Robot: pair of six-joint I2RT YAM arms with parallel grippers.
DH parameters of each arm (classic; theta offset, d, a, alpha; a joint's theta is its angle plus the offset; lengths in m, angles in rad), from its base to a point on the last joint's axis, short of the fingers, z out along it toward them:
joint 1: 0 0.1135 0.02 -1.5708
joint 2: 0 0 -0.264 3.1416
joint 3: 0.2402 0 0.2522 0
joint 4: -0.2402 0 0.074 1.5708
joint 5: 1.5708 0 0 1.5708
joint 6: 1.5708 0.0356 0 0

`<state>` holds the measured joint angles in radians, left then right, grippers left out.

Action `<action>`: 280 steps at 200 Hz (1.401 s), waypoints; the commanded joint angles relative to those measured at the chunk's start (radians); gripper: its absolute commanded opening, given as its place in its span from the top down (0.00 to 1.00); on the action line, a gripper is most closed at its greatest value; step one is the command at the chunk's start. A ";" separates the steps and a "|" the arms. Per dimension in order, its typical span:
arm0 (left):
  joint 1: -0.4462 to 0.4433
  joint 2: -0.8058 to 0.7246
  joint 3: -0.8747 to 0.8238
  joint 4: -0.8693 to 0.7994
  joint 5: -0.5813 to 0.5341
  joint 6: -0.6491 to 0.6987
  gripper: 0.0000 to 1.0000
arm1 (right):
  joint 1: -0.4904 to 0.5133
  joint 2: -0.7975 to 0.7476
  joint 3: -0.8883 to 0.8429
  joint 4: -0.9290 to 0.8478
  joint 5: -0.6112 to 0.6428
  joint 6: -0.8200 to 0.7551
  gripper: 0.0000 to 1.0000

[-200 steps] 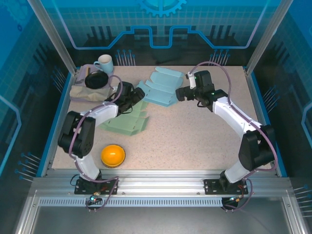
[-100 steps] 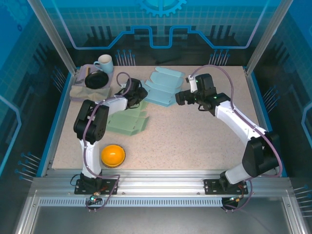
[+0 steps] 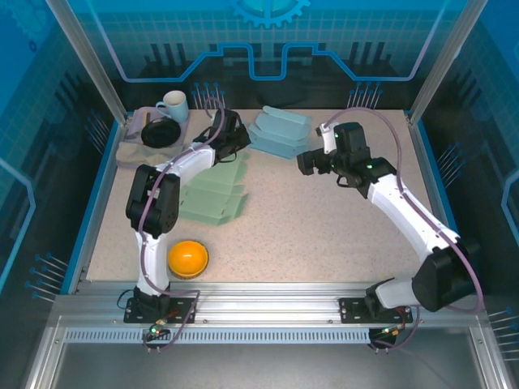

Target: Fold the paper box

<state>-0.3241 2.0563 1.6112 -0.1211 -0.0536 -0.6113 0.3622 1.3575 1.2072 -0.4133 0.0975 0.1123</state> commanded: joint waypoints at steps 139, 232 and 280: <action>-0.148 -0.787 -0.068 -0.379 0.288 1.071 1.00 | 0.105 -0.274 0.067 0.042 -0.297 -0.732 0.20; -0.173 -0.880 -0.201 -0.394 0.328 1.113 1.00 | 0.313 -0.223 0.063 0.064 -0.162 -0.929 0.30; -0.181 -0.878 -0.215 -0.395 0.335 1.099 1.00 | 0.397 -0.203 0.002 0.159 -0.069 -0.983 0.30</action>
<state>-0.4908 1.2011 1.4033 -0.5205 0.2432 0.4778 0.7170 1.1412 1.2411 -0.3367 -0.0391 -0.8326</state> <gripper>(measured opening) 0.049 0.698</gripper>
